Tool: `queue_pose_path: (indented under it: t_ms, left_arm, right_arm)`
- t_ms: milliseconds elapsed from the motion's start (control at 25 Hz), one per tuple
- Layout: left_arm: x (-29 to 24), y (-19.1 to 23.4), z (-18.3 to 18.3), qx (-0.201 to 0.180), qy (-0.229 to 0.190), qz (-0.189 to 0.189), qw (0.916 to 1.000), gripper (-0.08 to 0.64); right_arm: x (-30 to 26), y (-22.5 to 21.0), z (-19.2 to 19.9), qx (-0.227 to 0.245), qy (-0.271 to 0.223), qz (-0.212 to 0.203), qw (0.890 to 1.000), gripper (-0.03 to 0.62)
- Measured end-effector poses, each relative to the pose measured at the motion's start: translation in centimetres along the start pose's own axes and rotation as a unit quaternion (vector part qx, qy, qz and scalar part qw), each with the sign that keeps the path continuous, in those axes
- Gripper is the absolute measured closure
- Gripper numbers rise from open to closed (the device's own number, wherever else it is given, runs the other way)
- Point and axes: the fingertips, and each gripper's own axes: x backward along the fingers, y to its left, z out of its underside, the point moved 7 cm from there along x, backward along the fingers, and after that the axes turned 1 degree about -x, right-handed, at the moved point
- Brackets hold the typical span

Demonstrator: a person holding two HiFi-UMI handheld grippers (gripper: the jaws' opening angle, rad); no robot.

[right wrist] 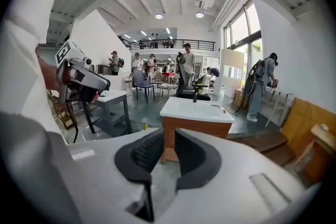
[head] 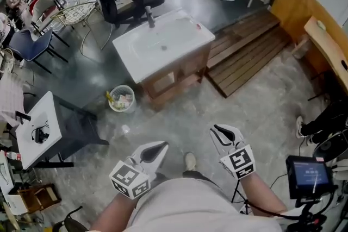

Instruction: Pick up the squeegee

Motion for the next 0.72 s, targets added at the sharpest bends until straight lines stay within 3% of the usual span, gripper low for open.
queue_pose_path:
  t_ms: [280,520,720]
  left_arm:
    - [-6.1,2.4,-1.9,0.016,0.007,-0.013,0.9998,0.544]
    - [-8.9,8.9,-3.1,0.019,-0.001,-0.008,0.9998,0.540]
    - [-11.0,15.5,-6.5,0.020,-0.007,0.015,0.9997,0.531]
  right_arm:
    - [-4.2,-7.6,0.0,-0.005,-0.004,0.006,1.000,0.515]
    - [-11.1,-10.7,-2.1,-0.016,-0.011,0.010,1.000,0.499]
    - [-16.9,-13.2,-6.3,-0.010,-0.007,0.019,1.000,0.499]
